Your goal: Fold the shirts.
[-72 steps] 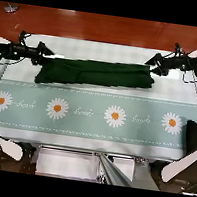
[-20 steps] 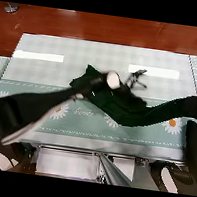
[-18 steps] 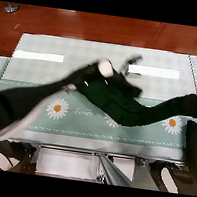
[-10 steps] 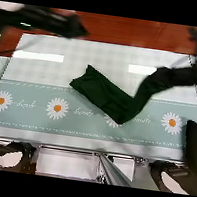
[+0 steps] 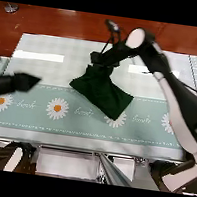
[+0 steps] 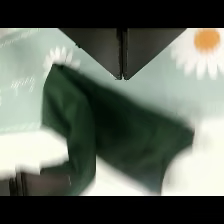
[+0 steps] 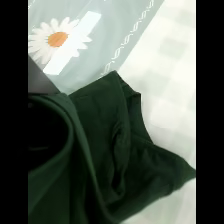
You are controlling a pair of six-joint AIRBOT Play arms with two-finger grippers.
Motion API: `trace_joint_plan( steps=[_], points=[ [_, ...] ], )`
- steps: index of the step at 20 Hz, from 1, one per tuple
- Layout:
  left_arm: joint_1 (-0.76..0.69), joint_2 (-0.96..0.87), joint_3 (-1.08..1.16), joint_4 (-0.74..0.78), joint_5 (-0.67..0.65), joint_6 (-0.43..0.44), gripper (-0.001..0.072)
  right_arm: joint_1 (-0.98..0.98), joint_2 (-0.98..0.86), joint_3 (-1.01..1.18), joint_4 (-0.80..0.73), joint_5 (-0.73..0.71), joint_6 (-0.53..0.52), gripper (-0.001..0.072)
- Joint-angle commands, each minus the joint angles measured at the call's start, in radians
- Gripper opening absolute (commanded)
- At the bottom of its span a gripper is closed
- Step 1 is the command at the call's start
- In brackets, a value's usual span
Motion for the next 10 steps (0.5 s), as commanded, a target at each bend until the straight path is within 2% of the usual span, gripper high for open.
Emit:
trace_joint_plan(
  steps=[1, 2, 3, 7, 8, 10],
  points=[
    [0.014, 0.147, -0.26, 0.023, 0.008, -0.045, 0.0018, 0.035, -0.15, 0.061, 0.115, -0.05, 0.029, 0.0108],
    [0.014, 0.144, -0.286, 0.023, 0.013, -0.045, 0.0018, 0.035, -0.164, 0.061, 0.145, -0.034, 0.027, 0.0489],
    [0.014, 0.137, -0.299, 0.023, 0.024, -0.045, 0.0018, 0.025, -0.166, 0.061, 0.169, 0.005, -0.006, 0.0633],
    [0.014, 0.117, -0.304, 0.023, 0.114, -0.045, 0.0018, -0.128, -0.066, 0.098, 0.166, 0.289, -0.051, 0.0631],
    [0.014, 0.115, -0.304, 0.022, 0.128, -0.045, 0.0019, -0.186, -0.003, 0.097, 0.129, 0.364, -0.064, 0.0631],
    [0.014, 0.115, -0.304, 0.022, 0.136, -0.045, 0.0019, -0.28, 0.152, 0.088, -0.081, 0.472, -0.079, 0.0631]
  ],
)
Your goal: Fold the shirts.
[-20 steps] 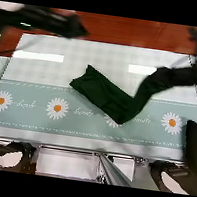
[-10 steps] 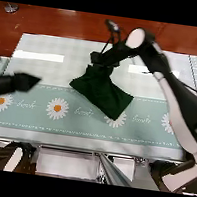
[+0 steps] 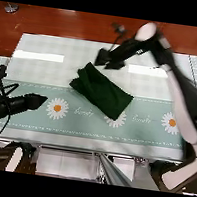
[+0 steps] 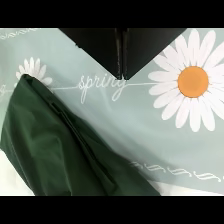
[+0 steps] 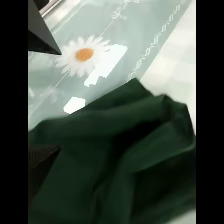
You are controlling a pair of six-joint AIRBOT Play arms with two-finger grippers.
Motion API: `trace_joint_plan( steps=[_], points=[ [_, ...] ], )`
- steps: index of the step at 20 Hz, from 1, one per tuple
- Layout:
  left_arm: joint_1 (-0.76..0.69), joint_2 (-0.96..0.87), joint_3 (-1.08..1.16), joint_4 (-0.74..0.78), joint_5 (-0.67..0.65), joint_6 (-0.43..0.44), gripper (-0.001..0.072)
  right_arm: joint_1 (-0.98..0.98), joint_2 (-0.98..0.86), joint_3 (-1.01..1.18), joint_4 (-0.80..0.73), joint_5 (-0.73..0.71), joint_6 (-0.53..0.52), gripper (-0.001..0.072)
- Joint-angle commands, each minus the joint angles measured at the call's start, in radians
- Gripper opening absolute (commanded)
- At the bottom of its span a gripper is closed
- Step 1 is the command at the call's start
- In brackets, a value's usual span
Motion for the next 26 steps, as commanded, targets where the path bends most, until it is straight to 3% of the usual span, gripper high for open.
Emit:
trace_joint_plan(
  steps=[1, 4, 7, 8, 9, 11, 14, 17, 20, 23, 24, 25, 26],
  points=[
    [0.001, 0.001, -0.013, 0.001, 0.04, -0.004, 0.0018, -0.15, 0.24, -0.043, -0.307, 0.199, -0.033, 0.0632],
    [0.001, 0.001, -0.014, 0.001, 0.043, -0.004, 0.0018, -0.245, 0.589, -0.436, -0.506, -0.039, 0.054, 0.0631],
    [0.001, 0.001, -0.014, 0.001, 0.044, -0.003, 0.0018, -0.279, 0.941, -1.071, -0.451, -0.444, 0.335, 0.0631],
    [0.001, 0.001, -0.014, 0.001, 0.045, -0.004, 0.0019, -0.277, 1.01, -1.248, -0.347, -0.585, 0.398, 0.0631],
    [0.001, 0.001, -0.014, 0.001, 0.051, -0.004, 0.0018, -0.277, 1.053, -1.408, -0.169, -0.732, 0.394, 0.0629],
    [0.001, 0.001, -0.014, 0.001, 0.072, -0.004, 0.0018, -0.277, 1.036, -1.588, 0.178, -0.864, 0.234, 0.0626],
    [0.001, -0.013, -0.014, 0.0, 0.085, -0.005, 0.0018, -0.277, 0.882, -1.588, 0.408, -0.769, -0.031, 0.0627],
    [0.001, -0.04, -0.014, 0.0, 0.085, -0.004, 0.0019, -0.277, 0.708, -1.545, 0.586, -0.71, -0.208, 0.0627],
    [0.001, -0.049, -0.014, -0.002, 0.084, -0.005, 0.0019, -0.264, 0.551, -1.458, 0.69, -0.626, -0.331, 0.0627],
    [0.0, -0.05, -0.014, -0.003, 0.084, -0.005, 0.0019, -0.163, 0.429, -1.354, 0.684, -0.611, -0.336, 0.0625],
    [0.0, -0.05, -0.014, -0.003, 0.084, -0.005, 0.0019, -0.133, 0.394, -1.311, 0.68, -0.599, -0.337, 0.0608],
    [0.0, -0.05, -0.014, -0.003, 0.084, -0.005, 0.0018, -0.12, 0.367, -1.27, 0.665, -0.581, -0.336, 0.054],
    [0.0, -0.05, -0.014, -0.003, 0.081, -0.005, 0.0019, -0.114, 0.345, -1.226, 0.631, -0.567, -0.331, 0.0381]
  ],
)
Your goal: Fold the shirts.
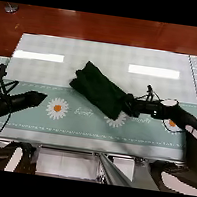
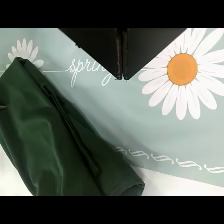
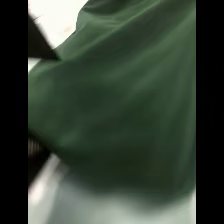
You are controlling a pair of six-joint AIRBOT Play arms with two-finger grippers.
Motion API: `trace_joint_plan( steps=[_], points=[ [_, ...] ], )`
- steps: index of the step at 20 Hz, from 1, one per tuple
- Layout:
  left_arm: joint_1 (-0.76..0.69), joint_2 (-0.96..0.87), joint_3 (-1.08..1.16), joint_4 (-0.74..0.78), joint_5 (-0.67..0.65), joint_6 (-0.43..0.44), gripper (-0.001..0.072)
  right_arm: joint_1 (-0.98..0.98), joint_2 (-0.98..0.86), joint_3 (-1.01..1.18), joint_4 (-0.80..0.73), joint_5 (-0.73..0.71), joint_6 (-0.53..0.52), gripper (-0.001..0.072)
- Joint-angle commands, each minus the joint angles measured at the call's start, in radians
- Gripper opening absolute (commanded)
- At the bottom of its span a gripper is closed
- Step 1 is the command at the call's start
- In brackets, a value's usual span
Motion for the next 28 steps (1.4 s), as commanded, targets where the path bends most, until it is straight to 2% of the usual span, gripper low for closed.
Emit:
trace_joint_plan(
  steps=[1, 2, 5, 10, 15, 17, 19, 21, 23, 28],
  points=[
    [0.001, -0.002, 0.0, -0.001, -0.008, 0.0, 0.0019, 0.049, -0.105, 0.142, -0.041, 0.066, -0.025, 0.0052],
    [0.001, -0.002, 0.0, -0.001, -0.017, 0.0, 0.0019, 0.049, -0.106, 0.191, -0.082, 0.084, -0.03, 0.0031],
    [0.001, -0.002, 0.0, -0.001, -0.017, 0.0, 0.0019, 0.045, -0.094, 0.422, -0.203, 0.186, -0.006, 0.003],
    [0.001, -0.002, 0.0, -0.007, -0.037, 0.0, 0.0019, -0.059, -0.087, 0.925, -0.372, 0.417, 0.156, 0.003],
    [0.001, -0.002, 0.0, -0.007, -0.056, 0.001, 0.0019, -0.263, -0.072, 1.269, -0.562, 0.637, 0.291, 0.003],
    [0.001, -0.002, 0.0, -0.007, -0.06, 0.001, 0.0019, -0.38, -0.023, 1.295, -0.66, 0.697, 0.328, 0.003],
    [0.001, -0.002, 0.0, -0.007, -0.06, 0.002, 0.0019, -0.5, 0.02, 1.295, -0.82, 0.785, 0.38, 0.0031],
    [0.001, -0.002, 0.0, -0.006, -0.06, 0.002, 0.0019, -0.619, 0.042, 1.294, -0.928, 0.916, 0.386, 0.0028],
    [0.001, -0.002, 0.0, -0.007, -0.06, 0.002, 0.0019, -0.74, 0.065, 1.278, -0.964, 1.028, 0.37, 0.0029],
    [0.001, -0.002, 0.0, -0.006, -0.058, 0.005, 0.0019, -1.001, 0.247, 1.035, -1.05, 1.046, 0.38, 0.0029]
  ],
)
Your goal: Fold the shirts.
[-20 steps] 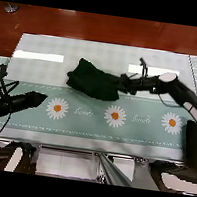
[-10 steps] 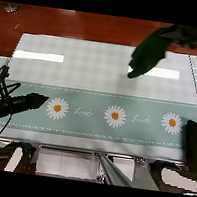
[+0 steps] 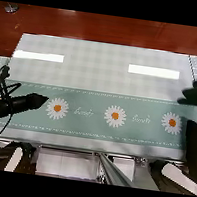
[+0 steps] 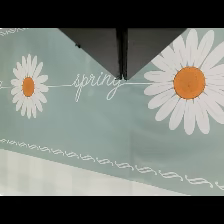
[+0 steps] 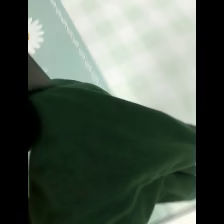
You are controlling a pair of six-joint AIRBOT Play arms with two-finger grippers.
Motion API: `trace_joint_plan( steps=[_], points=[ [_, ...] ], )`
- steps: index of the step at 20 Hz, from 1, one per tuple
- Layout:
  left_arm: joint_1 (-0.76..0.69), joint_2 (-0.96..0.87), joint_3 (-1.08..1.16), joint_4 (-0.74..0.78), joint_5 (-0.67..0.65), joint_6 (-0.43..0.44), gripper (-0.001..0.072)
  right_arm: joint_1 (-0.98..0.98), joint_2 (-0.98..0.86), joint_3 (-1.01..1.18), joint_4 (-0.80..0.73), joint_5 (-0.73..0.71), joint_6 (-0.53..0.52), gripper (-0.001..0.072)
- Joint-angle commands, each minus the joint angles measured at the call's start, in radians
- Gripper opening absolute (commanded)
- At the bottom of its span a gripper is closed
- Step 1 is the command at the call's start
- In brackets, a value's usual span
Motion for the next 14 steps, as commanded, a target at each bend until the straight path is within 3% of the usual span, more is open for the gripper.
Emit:
trace_joint_plan(
  steps=[1, 5, 8, 9, 10, 11, 14],
  points=[
    [0.001, 0.0, 0.0, 0.0, 0.0, 0.001, 0.002, -0.202, 0.144, -0.202, -0.146, 0.053, -0.012, 0.0029],
    [0.001, 0.0, 0.0, 0.0, 0.008, 0.001, 0.002, -0.422, 0.367, -0.521, -0.347, 0.018, 0.037, 0.003],
    [0.0, 0.0, 0.0, 0.0, 0.023, 0.001, 0.002, -0.475, 0.546, -0.734, -0.468, -0.038, 0.073, 0.0033],
    [0.0, 0.0, 0.0, 0.0, 0.017, 0.001, 0.002, -0.475, 0.591, -0.786, -0.493, -0.077, 0.084, 0.0085],
    [0.001, 0.0, 0.0, 0.0, 0.007, 0.002, 0.002, -0.475, 0.622, -0.824, -0.512, -0.115, 0.083, 0.0404],
    [0.001, 0.0, 0.0, 0.0, 0.006, 0.015, 0.002, -0.475, 0.626, -0.835, -0.523, -0.129, 0.079, 0.0579],
    [0.01, -0.014, 0.034, 0.002, 0.006, 0.054, 0.002, -0.475, 0.572, -0.771, -0.399, -0.236, 0.056, 0.0575]
  ],
)
